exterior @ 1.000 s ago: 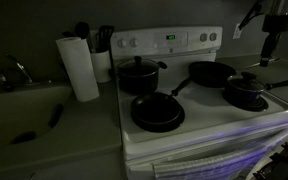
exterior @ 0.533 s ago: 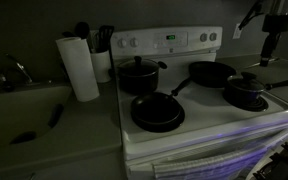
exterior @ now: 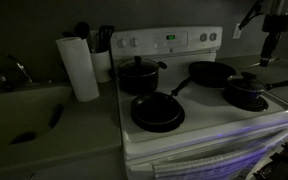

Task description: Remove the lid from the front right pot and put it on the stove

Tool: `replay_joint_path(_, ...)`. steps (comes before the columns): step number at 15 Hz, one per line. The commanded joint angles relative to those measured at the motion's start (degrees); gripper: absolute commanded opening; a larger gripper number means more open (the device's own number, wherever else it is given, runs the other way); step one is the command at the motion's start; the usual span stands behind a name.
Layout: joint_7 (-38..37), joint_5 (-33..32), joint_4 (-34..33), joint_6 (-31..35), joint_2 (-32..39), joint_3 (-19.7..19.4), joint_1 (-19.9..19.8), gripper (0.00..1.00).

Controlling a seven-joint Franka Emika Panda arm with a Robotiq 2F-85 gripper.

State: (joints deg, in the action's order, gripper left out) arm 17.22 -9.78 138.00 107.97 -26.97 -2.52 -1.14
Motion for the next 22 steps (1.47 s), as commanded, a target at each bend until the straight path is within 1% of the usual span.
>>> replay_joint_path(1, -0.23, -0.23, -0.11, -0.17, 0.01, -0.54, 0.64, 1.00)
replay_joint_path(13, -0.23, -0.23, -0.11, -0.17, 0.01, -0.54, 0.64, 1.00)
replay_joint_path(14, 0.92, -0.99, -0.75, 0.33, 1.38, -1.39, 0.06, 1.00)
replay_joint_path(15, -0.20, -0.23, -0.11, -0.13, 0.06, -0.68, 0.61, 1.00)
replay_joint_path(17, -0.06, -0.19, -0.10, -0.06, 0.32, -1.19, 0.48, 1.00)
replay_joint_path(18, 1.33, -0.42, -0.32, 1.21, 0.97, -2.17, 0.20, 1.00)
replay_joint_path(20, 2.44, -0.63, -0.47, 2.76, 1.18, -2.81, 0.15, 1.00)
replay_joint_path(21, -1.25, 1.14, -1.15, -0.59, -1.71, 0.65, 2.26, 1.00)
replay_joint_path(22, -2.91, 1.96, -2.09, -2.25, -2.39, 2.25, 3.21, 1.00)
